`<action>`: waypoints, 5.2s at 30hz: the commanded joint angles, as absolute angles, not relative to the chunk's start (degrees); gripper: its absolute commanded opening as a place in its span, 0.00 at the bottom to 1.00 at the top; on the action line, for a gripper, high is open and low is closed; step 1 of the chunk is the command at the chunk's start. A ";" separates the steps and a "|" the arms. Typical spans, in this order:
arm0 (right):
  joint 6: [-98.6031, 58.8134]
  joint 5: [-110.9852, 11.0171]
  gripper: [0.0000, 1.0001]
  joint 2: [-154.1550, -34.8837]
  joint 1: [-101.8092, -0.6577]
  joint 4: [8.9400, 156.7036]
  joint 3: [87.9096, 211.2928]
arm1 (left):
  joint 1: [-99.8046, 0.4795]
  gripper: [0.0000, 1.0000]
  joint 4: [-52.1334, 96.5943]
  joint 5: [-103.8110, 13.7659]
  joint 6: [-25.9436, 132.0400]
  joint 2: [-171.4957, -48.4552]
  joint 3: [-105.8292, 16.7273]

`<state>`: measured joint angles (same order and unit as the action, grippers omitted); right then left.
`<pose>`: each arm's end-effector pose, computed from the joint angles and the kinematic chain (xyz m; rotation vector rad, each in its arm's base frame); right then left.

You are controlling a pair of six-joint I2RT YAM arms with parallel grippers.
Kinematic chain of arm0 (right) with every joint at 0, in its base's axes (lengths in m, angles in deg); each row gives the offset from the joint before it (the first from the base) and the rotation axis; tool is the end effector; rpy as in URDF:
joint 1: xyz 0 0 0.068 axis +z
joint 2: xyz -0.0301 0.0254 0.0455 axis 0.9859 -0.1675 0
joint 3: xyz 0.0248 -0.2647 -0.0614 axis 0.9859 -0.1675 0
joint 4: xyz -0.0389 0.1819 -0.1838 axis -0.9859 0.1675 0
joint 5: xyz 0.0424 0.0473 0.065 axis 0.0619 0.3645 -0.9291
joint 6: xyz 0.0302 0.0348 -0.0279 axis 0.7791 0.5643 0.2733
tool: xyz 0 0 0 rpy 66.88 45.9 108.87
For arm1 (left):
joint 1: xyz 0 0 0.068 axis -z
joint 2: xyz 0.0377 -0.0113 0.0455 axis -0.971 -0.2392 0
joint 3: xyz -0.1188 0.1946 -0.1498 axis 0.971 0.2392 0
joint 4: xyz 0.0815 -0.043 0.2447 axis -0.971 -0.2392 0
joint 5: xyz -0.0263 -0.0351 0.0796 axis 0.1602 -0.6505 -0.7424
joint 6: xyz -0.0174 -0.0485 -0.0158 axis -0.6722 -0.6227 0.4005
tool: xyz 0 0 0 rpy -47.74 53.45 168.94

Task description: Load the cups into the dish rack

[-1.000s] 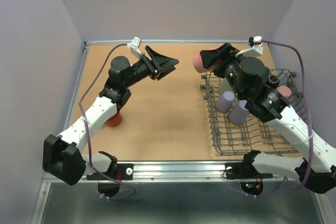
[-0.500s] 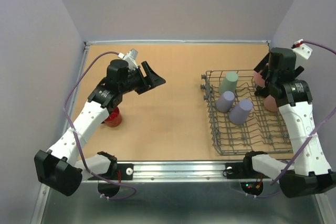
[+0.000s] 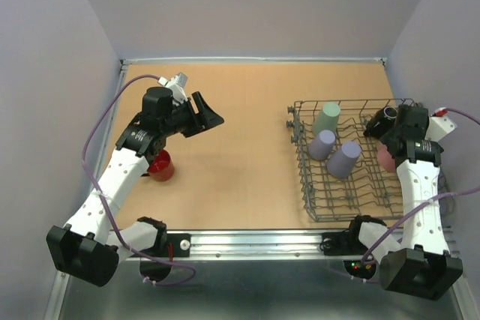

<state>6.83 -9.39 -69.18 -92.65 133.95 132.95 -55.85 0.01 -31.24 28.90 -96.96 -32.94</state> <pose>0.1732 -0.0574 0.3278 1.1264 2.0063 -0.5049 0.2238 -0.0970 0.3596 -0.0079 2.0657 -1.0018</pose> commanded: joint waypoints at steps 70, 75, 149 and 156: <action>19.96 1.34 1.00 -83.49 -108.22 108.59 119.14 | -57.09 0.63 2.64 -27.80 30.35 -95.48 -30.04; 17.86 1.51 1.00 -81.56 -108.22 108.59 120.19 | -57.09 0.63 2.90 -27.45 30.26 -95.30 -29.86; 11.26 -75.04 1.00 -74.17 -64.54 109.74 140.33 | -69.83 0.53 -17.84 -57.24 35.18 -112.26 -26.53; 11.44 -74.42 1.00 -73.12 -64.54 110.35 139.45 | -69.75 0.34 -15.21 -55.84 36.06 -114.11 -25.91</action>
